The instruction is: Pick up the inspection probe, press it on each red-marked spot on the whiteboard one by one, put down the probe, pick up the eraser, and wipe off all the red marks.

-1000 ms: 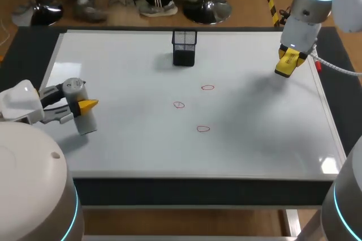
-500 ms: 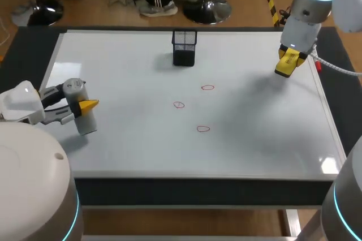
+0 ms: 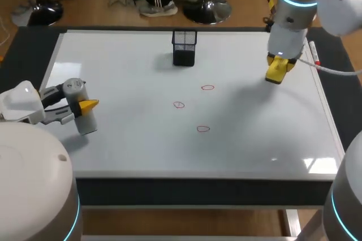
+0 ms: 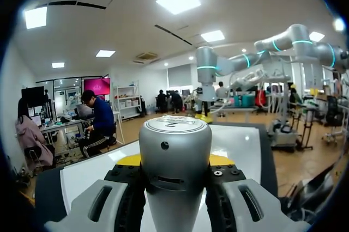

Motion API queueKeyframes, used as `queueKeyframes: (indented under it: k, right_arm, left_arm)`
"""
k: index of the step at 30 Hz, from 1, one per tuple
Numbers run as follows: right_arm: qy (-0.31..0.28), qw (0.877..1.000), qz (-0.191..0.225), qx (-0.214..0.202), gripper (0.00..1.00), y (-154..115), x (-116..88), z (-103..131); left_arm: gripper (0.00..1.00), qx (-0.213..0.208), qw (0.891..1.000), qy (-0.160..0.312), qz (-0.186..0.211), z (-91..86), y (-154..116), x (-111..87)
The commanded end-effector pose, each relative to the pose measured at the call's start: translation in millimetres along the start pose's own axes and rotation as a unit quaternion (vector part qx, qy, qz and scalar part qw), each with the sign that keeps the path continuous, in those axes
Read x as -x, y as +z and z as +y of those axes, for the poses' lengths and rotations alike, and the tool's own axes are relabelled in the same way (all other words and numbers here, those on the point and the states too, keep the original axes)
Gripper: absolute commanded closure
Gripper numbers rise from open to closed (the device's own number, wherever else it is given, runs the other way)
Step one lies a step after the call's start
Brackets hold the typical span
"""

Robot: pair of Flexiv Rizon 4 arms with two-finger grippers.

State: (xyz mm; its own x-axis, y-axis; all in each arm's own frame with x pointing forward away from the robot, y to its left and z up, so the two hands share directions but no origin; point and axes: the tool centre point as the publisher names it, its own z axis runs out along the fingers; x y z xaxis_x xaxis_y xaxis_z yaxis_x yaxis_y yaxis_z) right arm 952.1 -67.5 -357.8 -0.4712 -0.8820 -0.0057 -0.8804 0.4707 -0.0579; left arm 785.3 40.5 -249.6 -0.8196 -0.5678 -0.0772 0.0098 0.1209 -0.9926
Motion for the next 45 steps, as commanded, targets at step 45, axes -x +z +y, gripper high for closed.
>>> queueKeyframes:
  k: [45]
  right_arm:
    - [-0.261,0.965,-0.026,0.016,1.0,16.7,215.5,232.9]
  left_arm:
    - [1.0,0.0,1.0,0.0,0.0,-0.7,0.3,-0.4]
